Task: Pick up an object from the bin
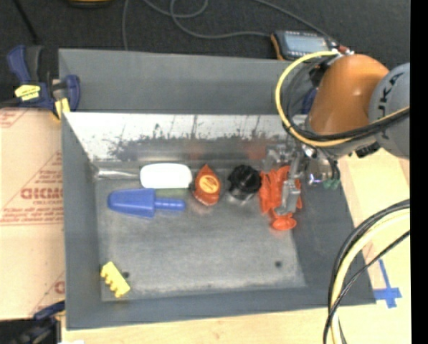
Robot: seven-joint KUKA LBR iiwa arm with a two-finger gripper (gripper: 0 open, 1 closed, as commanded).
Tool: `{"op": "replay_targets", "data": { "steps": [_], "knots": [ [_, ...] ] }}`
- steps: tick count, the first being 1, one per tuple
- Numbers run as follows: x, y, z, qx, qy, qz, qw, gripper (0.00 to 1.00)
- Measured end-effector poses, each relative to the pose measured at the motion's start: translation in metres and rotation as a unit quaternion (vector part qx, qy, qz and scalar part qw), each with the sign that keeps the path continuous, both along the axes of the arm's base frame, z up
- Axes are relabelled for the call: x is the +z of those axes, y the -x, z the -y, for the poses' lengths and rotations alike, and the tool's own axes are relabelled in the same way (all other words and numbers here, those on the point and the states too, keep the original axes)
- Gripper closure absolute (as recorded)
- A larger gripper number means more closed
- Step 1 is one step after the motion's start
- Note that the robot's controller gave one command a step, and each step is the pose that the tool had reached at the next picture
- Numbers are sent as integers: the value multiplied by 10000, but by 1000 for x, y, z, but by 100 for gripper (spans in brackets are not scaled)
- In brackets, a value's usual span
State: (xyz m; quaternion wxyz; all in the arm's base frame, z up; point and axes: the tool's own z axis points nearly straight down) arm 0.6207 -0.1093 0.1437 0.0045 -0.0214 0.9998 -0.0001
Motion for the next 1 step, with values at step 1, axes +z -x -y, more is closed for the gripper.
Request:
{"op": "replay_targets", "data": {
  "steps": [1],
  "knots": [
    [-34, -6, 2, 260, 6, -17, 9997, 0]
  ]
}}
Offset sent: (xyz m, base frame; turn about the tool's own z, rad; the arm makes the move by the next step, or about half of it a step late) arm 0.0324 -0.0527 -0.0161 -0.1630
